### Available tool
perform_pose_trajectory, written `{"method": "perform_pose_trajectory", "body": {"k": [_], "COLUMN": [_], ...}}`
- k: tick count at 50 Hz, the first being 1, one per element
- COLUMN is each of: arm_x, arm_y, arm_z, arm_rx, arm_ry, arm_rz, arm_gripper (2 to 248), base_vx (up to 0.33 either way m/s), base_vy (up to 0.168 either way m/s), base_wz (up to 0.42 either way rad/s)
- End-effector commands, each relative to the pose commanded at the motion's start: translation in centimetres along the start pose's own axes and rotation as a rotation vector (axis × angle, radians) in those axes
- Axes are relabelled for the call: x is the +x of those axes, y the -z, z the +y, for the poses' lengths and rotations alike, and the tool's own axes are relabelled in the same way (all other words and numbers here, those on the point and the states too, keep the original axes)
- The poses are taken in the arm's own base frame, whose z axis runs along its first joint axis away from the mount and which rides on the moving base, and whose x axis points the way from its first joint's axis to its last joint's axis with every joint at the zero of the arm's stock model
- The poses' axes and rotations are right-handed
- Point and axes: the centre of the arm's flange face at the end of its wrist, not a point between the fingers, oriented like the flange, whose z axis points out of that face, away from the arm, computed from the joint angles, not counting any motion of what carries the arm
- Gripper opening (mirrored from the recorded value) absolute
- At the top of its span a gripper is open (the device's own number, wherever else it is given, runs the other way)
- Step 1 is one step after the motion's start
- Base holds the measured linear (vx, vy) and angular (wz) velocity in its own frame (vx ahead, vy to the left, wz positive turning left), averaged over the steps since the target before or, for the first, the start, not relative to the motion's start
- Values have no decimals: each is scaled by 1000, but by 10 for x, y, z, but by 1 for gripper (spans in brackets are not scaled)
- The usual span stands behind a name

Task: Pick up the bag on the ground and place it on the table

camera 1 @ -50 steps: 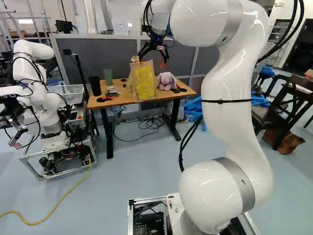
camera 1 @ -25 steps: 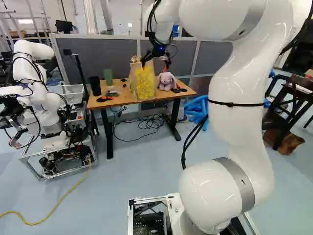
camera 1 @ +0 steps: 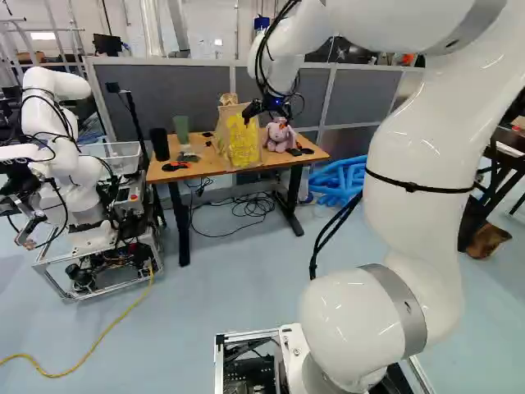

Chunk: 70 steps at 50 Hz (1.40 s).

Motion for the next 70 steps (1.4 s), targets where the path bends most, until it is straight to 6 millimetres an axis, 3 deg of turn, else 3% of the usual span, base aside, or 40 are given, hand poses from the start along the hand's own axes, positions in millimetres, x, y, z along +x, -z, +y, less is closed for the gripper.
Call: {"method": "perform_pose_trajectory", "body": {"k": [31, 70], "arm_x": [-115, -248], "arm_y": [-5, 7], "arm_z": [26, 46], "arm_rx": [-22, -42], "arm_ry": [10, 27], "arm_rz": [206, 409], "arm_gripper": [247, 247], "base_vx": [0, 0], "base_vy": [0, 0], "base_wz": [0, 0]}}
